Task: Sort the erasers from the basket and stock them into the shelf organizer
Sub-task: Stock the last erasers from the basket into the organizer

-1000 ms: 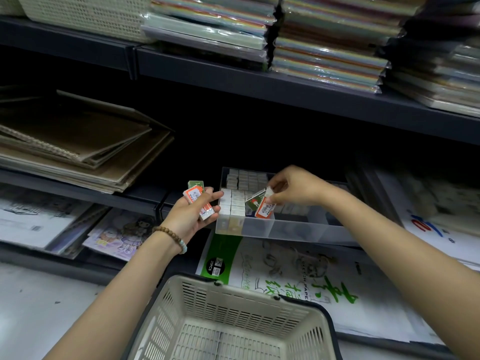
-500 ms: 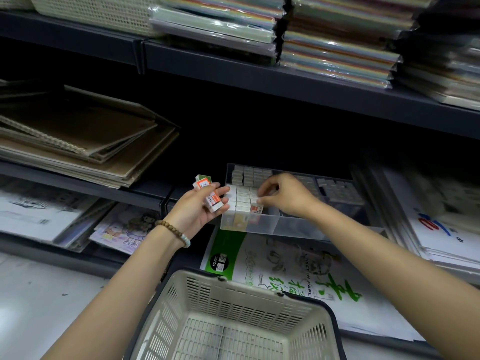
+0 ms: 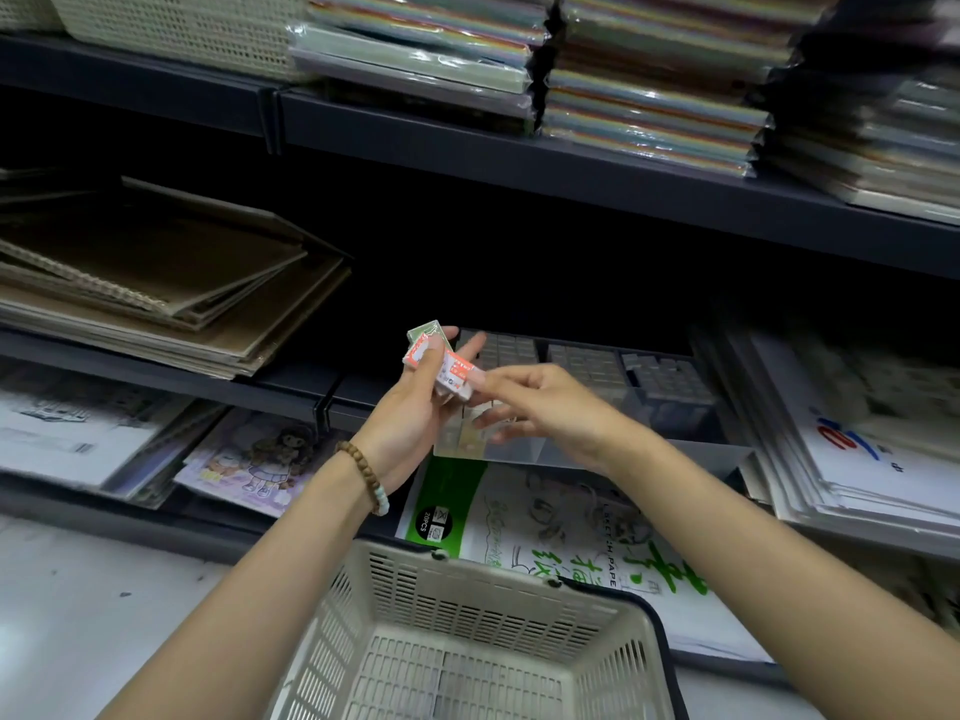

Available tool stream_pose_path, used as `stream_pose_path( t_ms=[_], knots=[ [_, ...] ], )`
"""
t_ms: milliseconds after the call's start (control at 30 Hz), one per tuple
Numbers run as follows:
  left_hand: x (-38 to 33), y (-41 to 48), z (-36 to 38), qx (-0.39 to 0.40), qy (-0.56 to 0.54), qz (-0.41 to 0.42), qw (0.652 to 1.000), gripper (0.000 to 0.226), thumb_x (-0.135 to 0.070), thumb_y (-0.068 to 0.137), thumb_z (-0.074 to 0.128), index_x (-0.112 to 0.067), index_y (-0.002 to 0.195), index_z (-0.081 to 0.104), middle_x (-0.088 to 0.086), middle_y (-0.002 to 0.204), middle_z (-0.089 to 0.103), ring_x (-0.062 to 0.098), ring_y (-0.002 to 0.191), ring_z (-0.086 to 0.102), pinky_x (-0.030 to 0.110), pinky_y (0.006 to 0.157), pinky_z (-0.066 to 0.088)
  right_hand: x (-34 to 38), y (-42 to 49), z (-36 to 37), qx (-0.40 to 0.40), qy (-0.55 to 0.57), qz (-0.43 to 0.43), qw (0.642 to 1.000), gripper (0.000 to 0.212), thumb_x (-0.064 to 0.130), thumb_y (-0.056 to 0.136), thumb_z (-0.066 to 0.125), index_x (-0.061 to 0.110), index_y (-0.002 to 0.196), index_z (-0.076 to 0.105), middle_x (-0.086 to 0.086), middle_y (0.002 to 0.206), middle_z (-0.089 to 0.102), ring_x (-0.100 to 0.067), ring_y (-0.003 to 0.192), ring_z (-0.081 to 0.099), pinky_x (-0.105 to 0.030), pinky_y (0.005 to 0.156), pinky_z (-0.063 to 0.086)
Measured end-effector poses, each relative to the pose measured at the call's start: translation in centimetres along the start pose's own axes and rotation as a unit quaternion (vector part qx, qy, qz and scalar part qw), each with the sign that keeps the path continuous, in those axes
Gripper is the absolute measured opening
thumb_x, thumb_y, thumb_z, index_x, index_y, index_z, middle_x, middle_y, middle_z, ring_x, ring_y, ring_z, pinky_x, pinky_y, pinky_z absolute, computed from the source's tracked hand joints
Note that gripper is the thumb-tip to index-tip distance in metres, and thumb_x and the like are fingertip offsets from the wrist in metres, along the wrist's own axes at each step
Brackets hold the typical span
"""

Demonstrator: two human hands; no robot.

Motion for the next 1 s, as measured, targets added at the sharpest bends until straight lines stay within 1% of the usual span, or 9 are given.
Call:
stream_pose_path(
  t_ms=[133,267,400,467,567,633,733,867,1000],
  knots=[
    [-0.2,-0.3,0.8,0.002,0.055,0.018,0.998,0.043,-0.057,0.081,0.041,-0.037,0.118,0.048,-0.014,0.13,0.057,0.003,0.112,0.058,0.024,0.093,0.044,-0.7,-0.6,0.9,0.016,0.12,0.016,0.993,0.021,0.022,0.089,0.061,0.011,0.107,0.067,-0.003,0.096,0.07,-0.009,0.079,0.068,-0.016,0.067,0.055],
    [-2.6,-0.6,-1.4,-0.09,0.142,0.089,0.982,0.033,-0.044,0.067,0.069,-0.029,0.095,0.064,-0.007,0.091,0.067,0.003,0.082,0.064,0.018,0.073,0.05,-1.3,-0.9,-0.2,0.006,0.227,0.029,0.974,0.033,0.014,0.092,0.056,-0.004,0.12,0.056,-0.014,0.109,0.067,-0.017,0.094,0.068,-0.019,0.08,0.056],
    [-2.7,-0.7,-1.8,-0.125,0.21,0.1,0.964,0.039,-0.046,0.061,0.074,-0.016,0.085,0.069,-0.004,0.07,0.07,0.004,0.065,0.066,0.013,0.058,0.051,-1.7,-1.0,-1.3,-0.007,0.229,0.028,0.973,0.037,0.011,0.09,0.058,-0.008,0.121,0.052,-0.016,0.108,0.067,-0.017,0.091,0.07,-0.018,0.077,0.056],
    [-2.6,-0.5,-1.5,-0.118,0.241,0.096,0.959,0.039,-0.053,0.063,0.071,-0.019,0.084,0.069,-0.004,0.072,0.072,0.007,0.07,0.069,0.018,0.062,0.054,-1.3,-1.0,-2.6,-0.028,0.191,0.009,0.981,0.036,0.01,0.088,0.06,-0.005,0.12,0.055,-0.014,0.104,0.069,-0.014,0.083,0.07,-0.017,0.074,0.056],
    [-2.2,0.3,-2.2,-0.099,0.262,0.084,0.956,0.038,-0.058,0.07,0.058,-0.031,0.096,0.065,-0.008,0.094,0.072,0.006,0.094,0.066,0.029,0.086,0.053,0.5,-0.7,-6.3,-0.077,0.091,-0.032,0.992,0.031,0.011,0.085,0.065,0.001,0.114,0.06,-0.008,0.095,0.072,-0.011,0.079,0.072,-0.014,0.067,0.055],
    [-1.5,0.6,-3.5,-0.106,0.275,0.063,0.953,0.048,-0.053,0.078,0.052,-0.026,0.116,0.057,-0.005,0.12,0.063,0.008,0.114,0.056,0.027,0.099,0.044,1.4,-0.3,-8.1,-0.068,0.002,-0.028,0.997,0.03,0.015,0.082,0.069,0.004,0.109,0.063,-0.009,0.095,0.073,-0.013,0.084,0.072,-0.015,0.069,0.055],
    [1.1,0.9,-4.3,-0.096,0.272,0.0,0.957,0.056,-0.037,0.091,0.05,-0.014,0.141,0.038,0.0,0.141,0.045,0.011,0.129,0.042,0.018,0.1,0.034,1.5,0.9,-8.6,-0.023,-0.131,0.003,0.991,0.032,0.017,0.081,0.072,0.002,0.109,0.064,-0.013,0.099,0.072,-0.014,0.085,0.071,-0.018,0.073,0.056],
    [3.1,1.1,-3.3,-0.069,0.265,-0.02,0.962,0.049,-0.024,0.096,0.047,-0.014,0.142,0.033,-0.024,0.116,0.048,-0.006,0.111,0.048,-0.006,0.073,0.036,1.2,2.3,-6.9,0.013,-0.234,0.001,0.972,0.028,0.012,0.083,0.069,0.001,0.108,0.063,-0.009,0.091,0.07,-0.006,0.073,0.069,-0.013,0.066,0.054],
    [3.6,1.4,-3.7,-0.068,0.252,-0.02,0.965,0.046,-0.019,0.097,0.046,-0.014,0.141,0.034,-0.025,0.109,0.05,-0.021,0.087,0.05,-0.004,0.068,0.039,0.6,2.5,-5.0,-0.015,-0.351,-0.045,0.935,0.025,0.02,0.078,0.076,0.013,0.1,0.066,0.004,0.089,0.065,-0.005,0.077,0.061,-0.009,0.063,0.048]
  ],
)
Point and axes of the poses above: each hand's wrist, its own y-axis towards the middle knuckle, its own z-axis out of the palm, x = y × z, the point moved 9 cm from there along y, towards the middle knuckle
